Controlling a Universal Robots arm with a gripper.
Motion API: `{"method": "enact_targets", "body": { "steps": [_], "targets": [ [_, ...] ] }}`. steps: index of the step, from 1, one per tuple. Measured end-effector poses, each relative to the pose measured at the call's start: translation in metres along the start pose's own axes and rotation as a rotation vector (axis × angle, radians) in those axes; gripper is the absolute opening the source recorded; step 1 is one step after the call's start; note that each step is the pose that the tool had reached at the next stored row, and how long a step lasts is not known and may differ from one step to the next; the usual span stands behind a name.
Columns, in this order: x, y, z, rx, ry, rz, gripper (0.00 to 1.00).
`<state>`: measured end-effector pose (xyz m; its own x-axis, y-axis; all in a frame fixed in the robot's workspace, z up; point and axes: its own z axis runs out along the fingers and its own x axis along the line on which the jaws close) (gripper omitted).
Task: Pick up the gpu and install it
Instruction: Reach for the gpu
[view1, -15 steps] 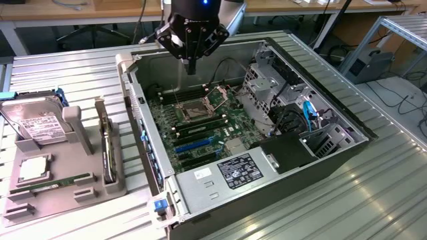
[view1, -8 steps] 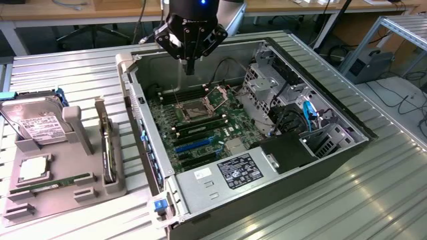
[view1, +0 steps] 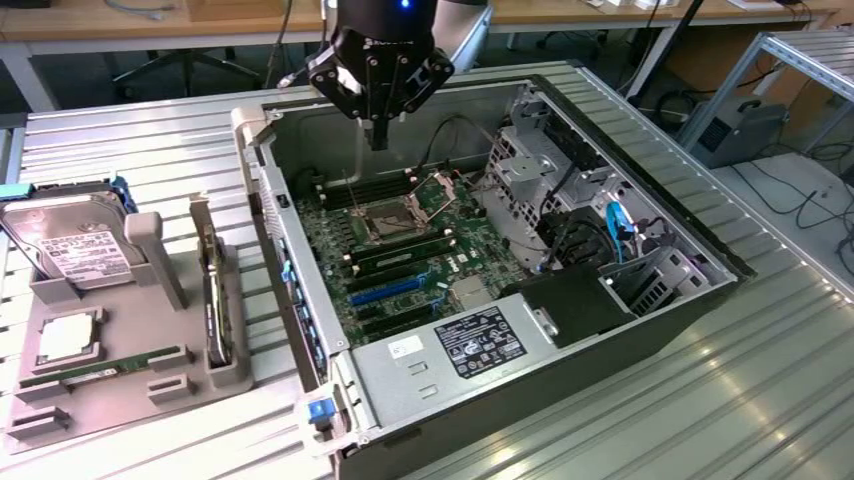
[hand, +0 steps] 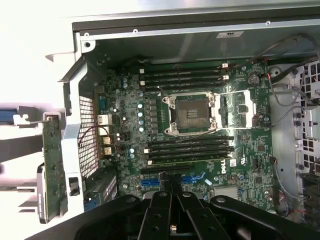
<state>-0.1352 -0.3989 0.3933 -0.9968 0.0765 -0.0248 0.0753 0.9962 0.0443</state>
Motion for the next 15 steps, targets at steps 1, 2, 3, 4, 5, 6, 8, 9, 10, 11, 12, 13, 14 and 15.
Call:
{"method": "enact_targets", "body": {
  "steps": [1, 2, 3, 4, 5, 6, 8, 9, 10, 11, 12, 13, 14, 15],
  "targets": [
    [0.0007, -0.0001, 0.0, -0.0001, 0.0, 0.0, 0.11],
    [0.002, -0.0002, 0.0, -0.0001, -0.0001, 0.0, 0.11],
    [0.0041, -0.0003, -0.0001, 0.0, -0.0001, 0.0, 0.11],
    [0.0051, -0.0004, -0.0001, -0.0001, 0.0, 0.0, 0.11],
    [0.0064, -0.0004, -0.0001, -0.0001, -0.0001, 0.0, 0.11],
    [0.0071, -0.0005, -0.0001, 0.0, 0.0, 0.0, 0.11],
    [0.0082, -0.0006, 0.0, -0.0001, 0.0, 0.0, 0.11],
    [0.0087, -0.0007, 0.0, 0.0, 0.0, 0.0, 0.11],
    [0.0089, -0.0007, 0.0, 0.0, 0.0, 0.0, 0.11],
    [0.0092, -0.0007, 0.0001, -0.0001, 0.0, 0.0, 0.11],
    [0.0095, -0.0007, 0.0002, 0.0, 0.0, 0.0, 0.11],
    [0.0096, -0.0007, 0.0002, 0.0, 0.0, 0.0, 0.11],
    [0.0098, -0.0008, 0.0002, -0.0001, -0.0001, 0.0, 0.11],
    [0.01, -0.0008, 0.0003, -0.0001, -0.0001, 0.0, 0.11]
  ]
}}
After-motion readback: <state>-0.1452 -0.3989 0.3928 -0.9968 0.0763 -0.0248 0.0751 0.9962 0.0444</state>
